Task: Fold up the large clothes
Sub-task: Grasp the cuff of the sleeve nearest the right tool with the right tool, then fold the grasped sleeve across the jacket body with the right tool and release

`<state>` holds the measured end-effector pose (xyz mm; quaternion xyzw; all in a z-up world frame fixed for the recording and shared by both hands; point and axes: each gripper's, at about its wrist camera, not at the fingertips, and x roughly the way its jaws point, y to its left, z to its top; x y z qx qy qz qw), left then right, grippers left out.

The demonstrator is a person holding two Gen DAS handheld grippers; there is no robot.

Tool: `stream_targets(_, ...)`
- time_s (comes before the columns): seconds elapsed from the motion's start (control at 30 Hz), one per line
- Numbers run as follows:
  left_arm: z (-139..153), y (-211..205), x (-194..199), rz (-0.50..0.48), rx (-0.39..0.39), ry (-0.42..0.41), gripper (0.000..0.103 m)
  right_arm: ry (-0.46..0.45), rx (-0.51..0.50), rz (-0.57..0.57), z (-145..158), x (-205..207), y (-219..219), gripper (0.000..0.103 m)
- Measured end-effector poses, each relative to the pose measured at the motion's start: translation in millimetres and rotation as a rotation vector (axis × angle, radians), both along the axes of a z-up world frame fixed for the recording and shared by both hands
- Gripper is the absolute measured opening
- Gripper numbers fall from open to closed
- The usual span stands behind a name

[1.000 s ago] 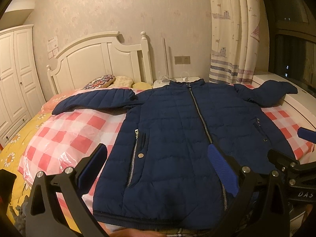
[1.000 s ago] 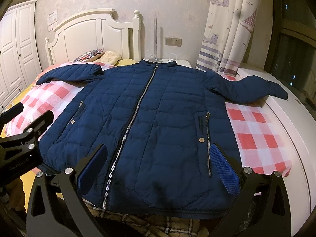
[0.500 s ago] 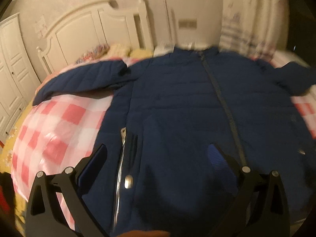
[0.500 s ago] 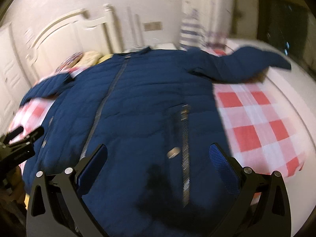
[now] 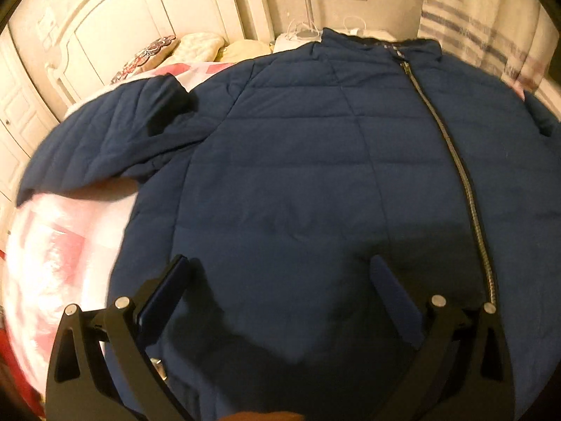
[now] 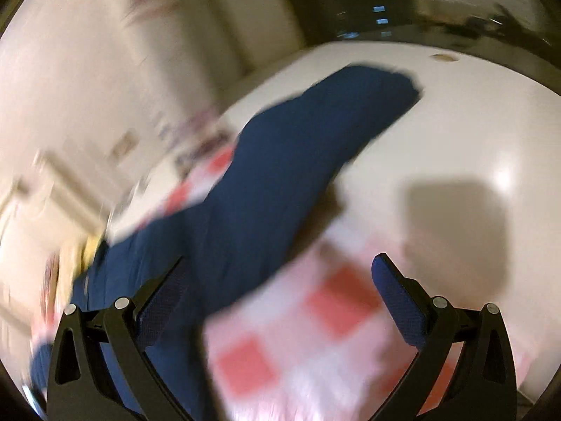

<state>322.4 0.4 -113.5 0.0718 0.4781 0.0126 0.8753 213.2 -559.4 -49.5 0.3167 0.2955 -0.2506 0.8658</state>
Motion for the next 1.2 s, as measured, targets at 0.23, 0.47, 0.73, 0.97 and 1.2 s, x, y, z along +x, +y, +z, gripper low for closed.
stream_targets(0.23,-5,9,3,-0.009,-0.110,-0.038,0.101,0.141,-0.076,-0.162,-4,54,-87,0.099)
stream_targets(0.47,-6,7,3,-0.007,-0.106,-0.060,0.101,0.106,-0.207,-0.076,-9,75,-77,0.034)
stream_targets(0.73,-6,7,3,-0.007,-0.105,-0.063,0.101,-0.214,-0.362,0.344,54,76,83,0.014)
stream_targets(0.97,-5,10,1,-0.010,-0.117,-0.063,0.101,-0.132,-0.548,0.917,29,89,312,0.015)
stream_targets(1.2,-4,13,0,-0.016,-0.129,-0.064,0.101,0.042,-0.442,1.076,-15,88,358,0.030)
